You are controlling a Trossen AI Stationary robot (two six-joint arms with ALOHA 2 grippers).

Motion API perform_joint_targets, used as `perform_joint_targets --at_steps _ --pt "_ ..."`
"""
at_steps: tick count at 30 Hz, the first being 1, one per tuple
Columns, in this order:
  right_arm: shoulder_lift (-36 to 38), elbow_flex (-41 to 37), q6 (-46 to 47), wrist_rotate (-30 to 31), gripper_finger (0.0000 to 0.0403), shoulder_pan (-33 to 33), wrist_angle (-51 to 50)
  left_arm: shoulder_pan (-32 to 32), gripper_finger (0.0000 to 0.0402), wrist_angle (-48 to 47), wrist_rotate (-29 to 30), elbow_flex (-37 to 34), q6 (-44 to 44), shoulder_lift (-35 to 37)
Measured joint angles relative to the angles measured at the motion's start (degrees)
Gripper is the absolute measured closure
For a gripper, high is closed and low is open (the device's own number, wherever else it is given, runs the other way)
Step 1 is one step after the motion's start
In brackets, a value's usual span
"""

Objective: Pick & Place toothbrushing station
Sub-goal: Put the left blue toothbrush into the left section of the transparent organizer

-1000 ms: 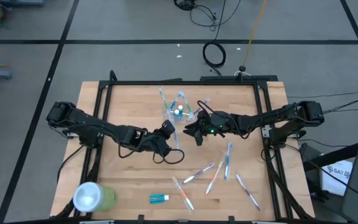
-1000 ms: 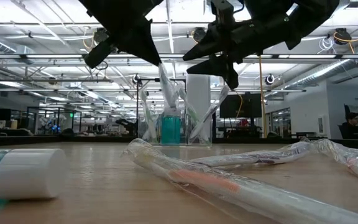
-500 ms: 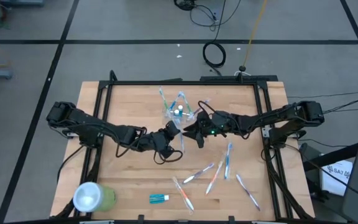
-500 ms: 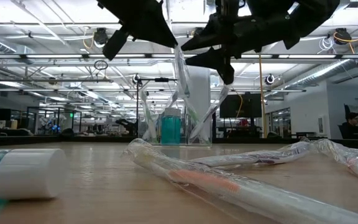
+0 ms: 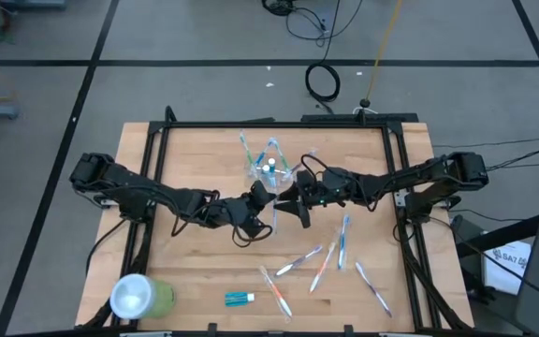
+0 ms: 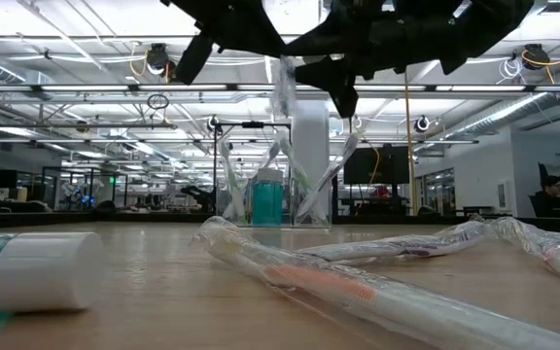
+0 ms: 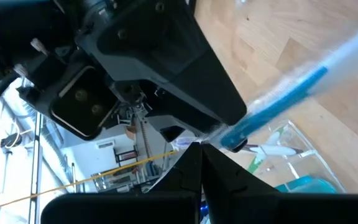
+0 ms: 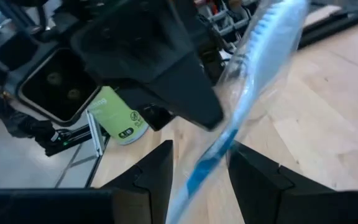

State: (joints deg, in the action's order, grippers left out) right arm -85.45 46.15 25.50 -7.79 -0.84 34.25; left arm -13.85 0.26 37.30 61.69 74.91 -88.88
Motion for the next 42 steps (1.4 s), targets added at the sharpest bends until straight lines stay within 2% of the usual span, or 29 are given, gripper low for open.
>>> perform_joint_targets --at_steps 6,15,19,28,34,42 --pt "0.0 0.0 -2.25 0.01 0.028 0.09 0.21 0.0 0.0399 0.01 0.02 0.0 -0.21 0.0" --pt "0.0 0.0 -4.11 0.4 0.037 0.05 -0.79 -0.07 0.0395 -0.16 -0.04 0.0 -3.74 0.0" --pt "0.0 0.0 -5.86 0.2 0.0394 -0.22 -1.52 -0.32 0.0381 -0.65 0.04 0.0 -5.82 0.0" --pt "0.0 0.02 -6.76 0.0 0.0402 -0.3 -1.89 -1.25 0.0376 -0.54 0.89 0.0 -20.15 0.0" --pt "0.0 0.02 -6.76 0.22 0.0402 -0.33 -1.96 -1.25 0.0376 -1.02 3.6 0.0 -28.42 0.0" --pt "0.0 0.02 -7.43 0.24 0.0402 -0.35 -2.07 -1.25 0.0376 -2.15 4.71 0.0 -33.68 0.0"
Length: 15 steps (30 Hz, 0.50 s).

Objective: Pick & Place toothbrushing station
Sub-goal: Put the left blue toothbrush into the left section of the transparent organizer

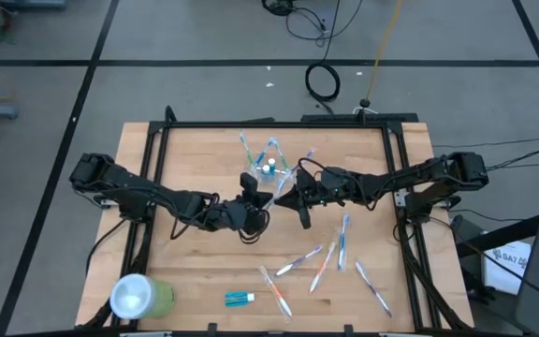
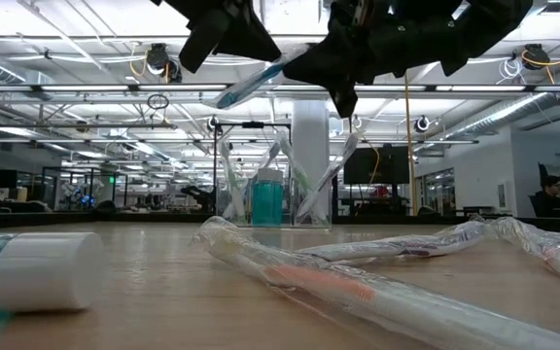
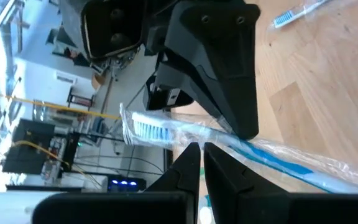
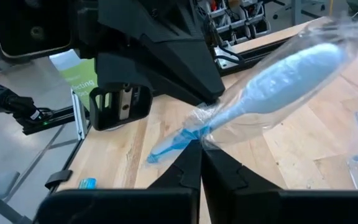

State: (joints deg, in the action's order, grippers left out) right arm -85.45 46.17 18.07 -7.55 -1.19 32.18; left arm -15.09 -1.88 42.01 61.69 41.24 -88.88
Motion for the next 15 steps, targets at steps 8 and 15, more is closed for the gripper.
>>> perform_joint_targets --at_steps 8,15 --pt "0.0 0.0 -1.2 0.0 0.0402 0.0 -0.63 0.0 0.0375 -5.23 0.01 0.0 -7.02 0.0" --pt "0.0 0.0 -1.47 0.0 0.0403 -0.55 -1.16 0.01 0.0375 -9.64 3.86 0.0 -13.72 0.0"
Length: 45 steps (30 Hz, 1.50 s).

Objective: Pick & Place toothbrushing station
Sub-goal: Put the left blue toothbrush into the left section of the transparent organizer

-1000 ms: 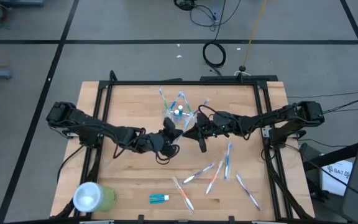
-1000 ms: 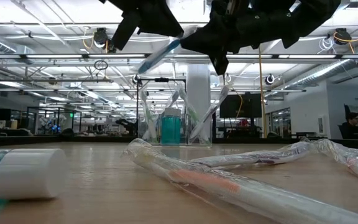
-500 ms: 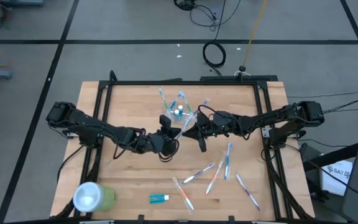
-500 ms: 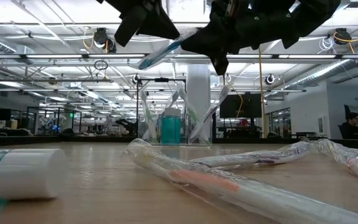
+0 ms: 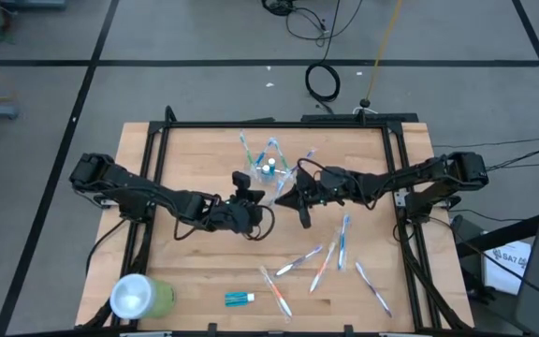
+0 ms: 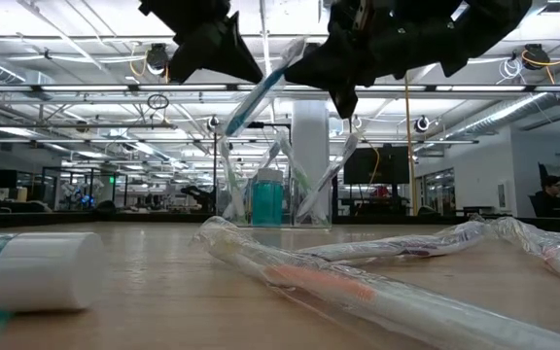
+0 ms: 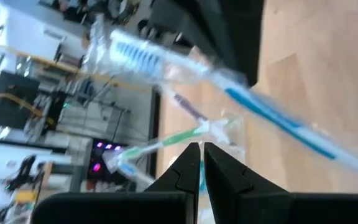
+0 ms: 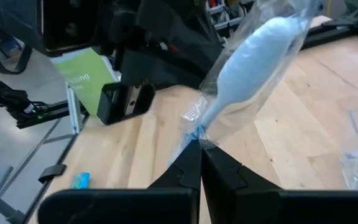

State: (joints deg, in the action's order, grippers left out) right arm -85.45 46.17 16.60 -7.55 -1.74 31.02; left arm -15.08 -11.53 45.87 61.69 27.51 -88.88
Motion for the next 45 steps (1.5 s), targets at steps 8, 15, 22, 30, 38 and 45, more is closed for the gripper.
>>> perform_joint_targets --at_steps 8,15,22,30,38,45 --pt "0.0 0.0 0.03 0.05 0.0403 -1.71 -3.59 2.52 0.034 -3.59 2.18 0.0 -7.67 0.0" --pt "0.0 0.0 0.13 0.02 0.0403 -1.83 -3.51 5.33 0.0267 -9.81 -2.54 0.42 -15.91 0.67" --pt "0.0 0.02 0.2 0.01 0.0403 -1.81 -3.9 6.35 0.0252 -20.17 -13.83 4.37 -16.09 8.75" --pt "0.0 0.04 -3.47 0.02 0.0403 -1.81 -3.47 16.13 0.0252 -12.05 -41.29 -0.82 -20.41 18.8" --pt "0.0 0.04 -11.25 0.3 0.0403 -1.53 -3.47 20.76 0.0252 19.5 -53.36 -17.89 -33.33 16.17" --pt "0.0 0.04 -12.64 6.35 0.0403 -1.53 -2.99 20.06 0.0252 34.96 -55.57 -20.79 -37.12 9.08"
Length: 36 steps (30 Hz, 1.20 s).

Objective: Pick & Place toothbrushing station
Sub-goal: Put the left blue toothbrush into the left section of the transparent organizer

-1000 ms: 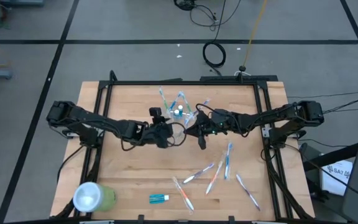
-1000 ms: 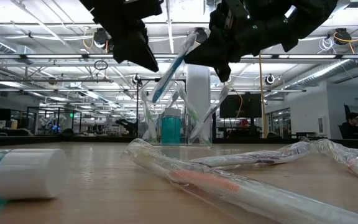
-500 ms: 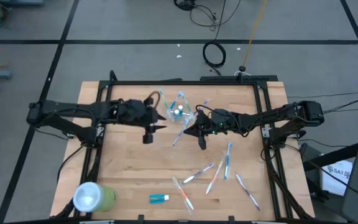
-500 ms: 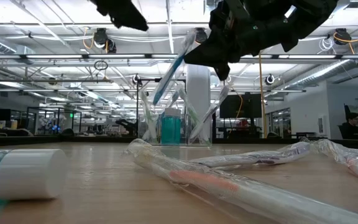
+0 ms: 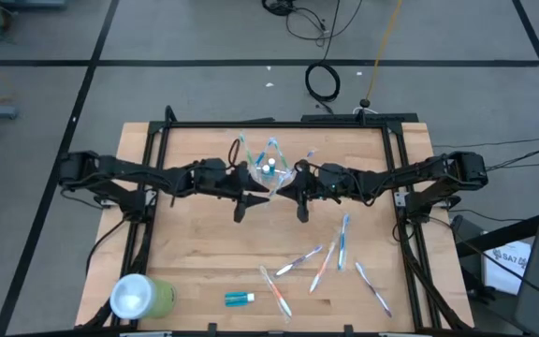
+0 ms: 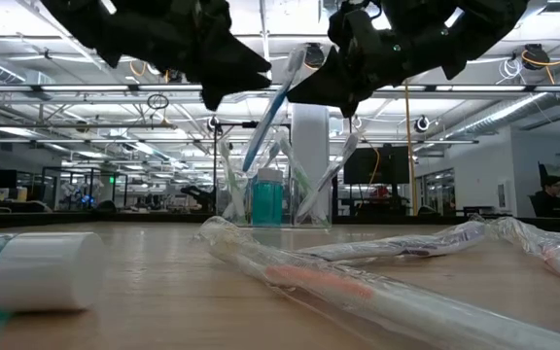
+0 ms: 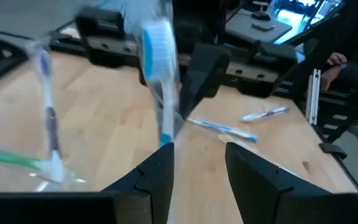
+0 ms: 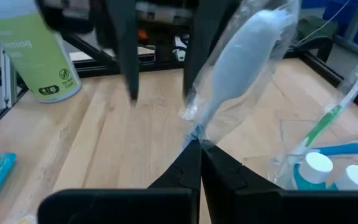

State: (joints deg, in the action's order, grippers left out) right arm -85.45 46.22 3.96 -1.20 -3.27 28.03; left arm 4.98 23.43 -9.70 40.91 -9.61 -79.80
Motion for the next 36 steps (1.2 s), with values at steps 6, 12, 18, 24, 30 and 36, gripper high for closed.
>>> perform_joint_targets --at_steps 6,12,18,24,30,36 --pt "0.0 0.0 0.25 -0.16 0.0403 0.02 -0.08 -0.01 0.0252 5.44 1.37 -0.07 -1.2 -3.54" --pt "0.0 -0.02 0.06 -0.12 0.0403 0.37 0.05 -0.08 0.0252 5.38 2.98 -0.07 -1.2 -3.57" --pt "0.0 -0.04 0.03 -0.12 0.0403 0.4 0.95 -0.6 0.0252 5.1 2.62 -0.07 -0.68 -3.57" --pt "0.0 -0.04 0.05 -0.1 0.0403 0.38 3.5 -0.57 0.0252 3.07 2.72 -0.07 1.11 -3.57" --pt "0.0 -0.04 0.05 -0.1 0.0403 0.39 5.16 -0.44 0.0255 2.85 5.01 -0.04 2.41 -3.57" --pt "0.0 -0.04 0.08 -0.1 0.0403 0.37 5.09 -0.47 0.0298 1.73 5.12 -0.02 2.28 -3.57"
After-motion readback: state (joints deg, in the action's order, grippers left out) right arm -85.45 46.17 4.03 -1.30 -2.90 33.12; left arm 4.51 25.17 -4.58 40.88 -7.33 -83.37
